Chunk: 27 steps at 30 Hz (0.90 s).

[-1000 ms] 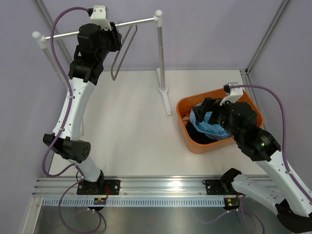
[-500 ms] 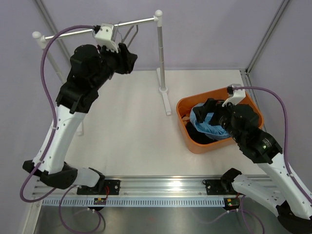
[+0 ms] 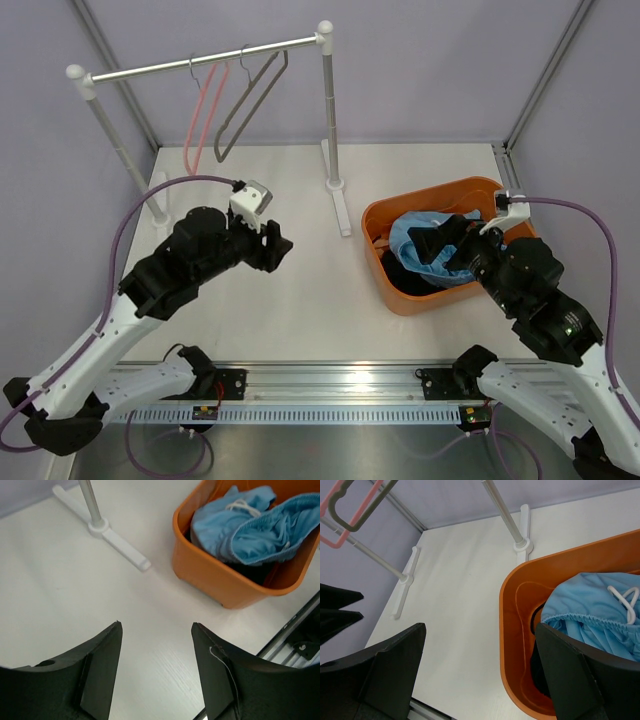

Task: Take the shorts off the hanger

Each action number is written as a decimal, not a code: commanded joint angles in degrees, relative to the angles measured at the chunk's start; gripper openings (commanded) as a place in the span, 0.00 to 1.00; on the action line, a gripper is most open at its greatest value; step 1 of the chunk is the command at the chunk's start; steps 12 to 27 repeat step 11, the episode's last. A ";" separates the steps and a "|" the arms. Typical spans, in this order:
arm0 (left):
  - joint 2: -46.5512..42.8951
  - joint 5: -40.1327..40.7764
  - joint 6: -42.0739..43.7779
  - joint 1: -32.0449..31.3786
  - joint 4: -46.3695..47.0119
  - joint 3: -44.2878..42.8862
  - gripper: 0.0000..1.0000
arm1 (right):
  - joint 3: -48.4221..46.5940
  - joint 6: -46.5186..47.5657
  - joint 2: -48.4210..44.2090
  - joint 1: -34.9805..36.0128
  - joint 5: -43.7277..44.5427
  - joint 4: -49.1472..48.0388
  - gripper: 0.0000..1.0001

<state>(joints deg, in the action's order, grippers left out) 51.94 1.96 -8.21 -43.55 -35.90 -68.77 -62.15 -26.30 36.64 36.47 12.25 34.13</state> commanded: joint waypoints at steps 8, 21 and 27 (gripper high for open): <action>-4.92 -0.29 0.56 -0.40 6.19 10.06 0.63 | 4.14 -2.44 -0.87 -0.26 -2.67 -2.22 0.99; -4.66 -0.99 0.39 -0.40 6.46 10.85 0.63 | 5.19 -2.61 -0.78 -0.26 -2.85 -3.45 1.00; -4.66 -0.99 0.39 -0.40 6.46 10.85 0.63 | 5.19 -2.61 -0.78 -0.26 -2.85 -3.45 1.00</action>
